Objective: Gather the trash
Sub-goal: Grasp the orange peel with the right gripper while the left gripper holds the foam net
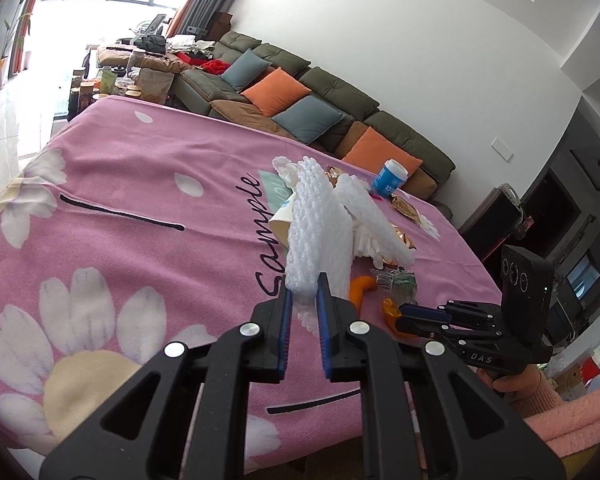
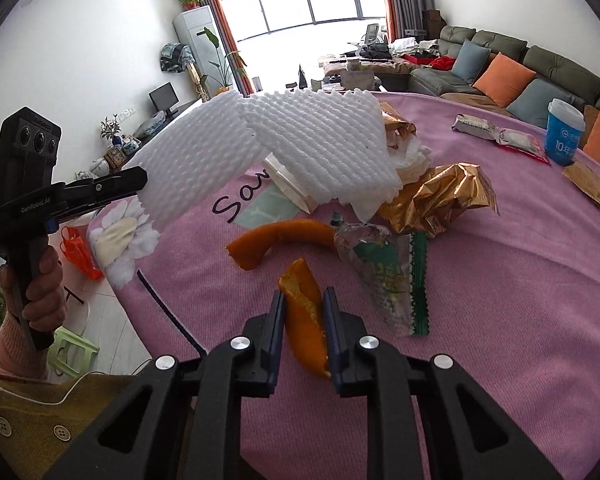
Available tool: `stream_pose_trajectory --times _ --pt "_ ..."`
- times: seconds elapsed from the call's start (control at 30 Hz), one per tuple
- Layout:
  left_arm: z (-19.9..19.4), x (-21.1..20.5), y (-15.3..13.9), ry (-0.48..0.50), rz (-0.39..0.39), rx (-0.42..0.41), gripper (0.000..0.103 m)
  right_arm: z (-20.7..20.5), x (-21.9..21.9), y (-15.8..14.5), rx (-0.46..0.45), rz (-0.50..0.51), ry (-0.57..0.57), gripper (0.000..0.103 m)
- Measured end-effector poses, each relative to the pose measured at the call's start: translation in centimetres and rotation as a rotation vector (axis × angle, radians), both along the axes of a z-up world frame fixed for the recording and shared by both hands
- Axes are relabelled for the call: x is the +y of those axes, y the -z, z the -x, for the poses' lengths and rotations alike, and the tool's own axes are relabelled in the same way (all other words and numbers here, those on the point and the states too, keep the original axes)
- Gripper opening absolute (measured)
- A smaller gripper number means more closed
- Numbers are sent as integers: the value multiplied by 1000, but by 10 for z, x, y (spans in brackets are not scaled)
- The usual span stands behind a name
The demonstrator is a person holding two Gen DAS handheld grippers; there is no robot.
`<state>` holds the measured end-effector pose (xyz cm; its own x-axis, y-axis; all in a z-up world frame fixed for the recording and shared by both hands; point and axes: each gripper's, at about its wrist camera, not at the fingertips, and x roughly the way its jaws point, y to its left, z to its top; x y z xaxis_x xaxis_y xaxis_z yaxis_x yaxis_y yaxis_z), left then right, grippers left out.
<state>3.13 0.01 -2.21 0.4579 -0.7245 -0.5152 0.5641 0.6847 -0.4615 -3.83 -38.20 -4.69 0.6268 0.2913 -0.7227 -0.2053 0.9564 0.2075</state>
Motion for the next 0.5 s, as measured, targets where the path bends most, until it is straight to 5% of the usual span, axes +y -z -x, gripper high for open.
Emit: stream_pose_trajectory --times 0.5 --pt "10 22 -7 -59 -98 -54 12 -12 32 -40 -137 -133 -107 15"
